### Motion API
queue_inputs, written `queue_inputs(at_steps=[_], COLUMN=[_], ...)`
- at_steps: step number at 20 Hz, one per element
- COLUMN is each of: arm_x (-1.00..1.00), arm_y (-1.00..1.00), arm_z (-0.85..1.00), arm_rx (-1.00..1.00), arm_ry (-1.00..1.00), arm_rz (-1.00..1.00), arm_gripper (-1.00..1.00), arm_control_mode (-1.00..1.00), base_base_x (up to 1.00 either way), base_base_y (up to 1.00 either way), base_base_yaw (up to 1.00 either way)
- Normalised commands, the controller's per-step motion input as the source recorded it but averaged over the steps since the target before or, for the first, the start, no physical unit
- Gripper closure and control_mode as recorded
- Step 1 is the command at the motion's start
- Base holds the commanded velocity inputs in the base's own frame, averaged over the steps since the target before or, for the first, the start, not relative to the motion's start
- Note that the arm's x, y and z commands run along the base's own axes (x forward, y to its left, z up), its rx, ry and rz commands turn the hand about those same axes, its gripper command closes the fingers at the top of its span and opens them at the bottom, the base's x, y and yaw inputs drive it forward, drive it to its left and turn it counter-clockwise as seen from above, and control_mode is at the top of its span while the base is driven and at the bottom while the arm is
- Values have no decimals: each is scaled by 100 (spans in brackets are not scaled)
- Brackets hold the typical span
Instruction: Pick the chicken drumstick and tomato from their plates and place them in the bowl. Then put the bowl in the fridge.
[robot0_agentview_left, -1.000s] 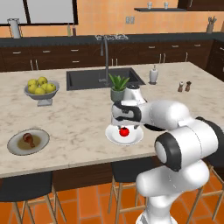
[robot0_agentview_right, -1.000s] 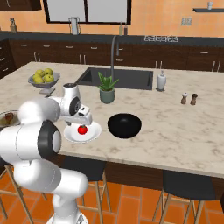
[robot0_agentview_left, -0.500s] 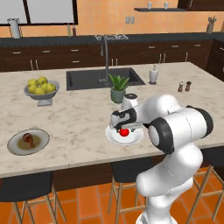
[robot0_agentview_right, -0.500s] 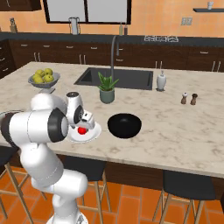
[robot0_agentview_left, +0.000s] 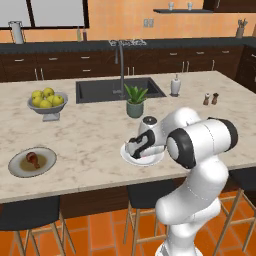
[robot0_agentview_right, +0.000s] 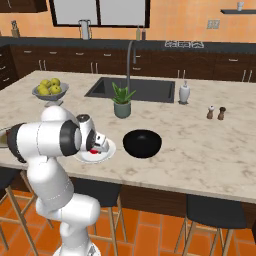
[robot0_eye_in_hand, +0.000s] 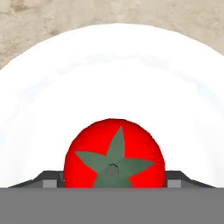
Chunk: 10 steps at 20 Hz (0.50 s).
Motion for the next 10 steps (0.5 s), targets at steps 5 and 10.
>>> queue_inputs(at_steps=[5,10], arm_x=[0,-25], arm_y=[-1,-40], arm_z=[21,100], arm_rx=[2,1], arm_ry=[0,-3], arm_rz=[0,-8], arm_gripper=[100,100], arm_control_mode=[-100,-100], base_base_x=[0,0], base_base_y=[0,0], base_base_yaw=[0,0])
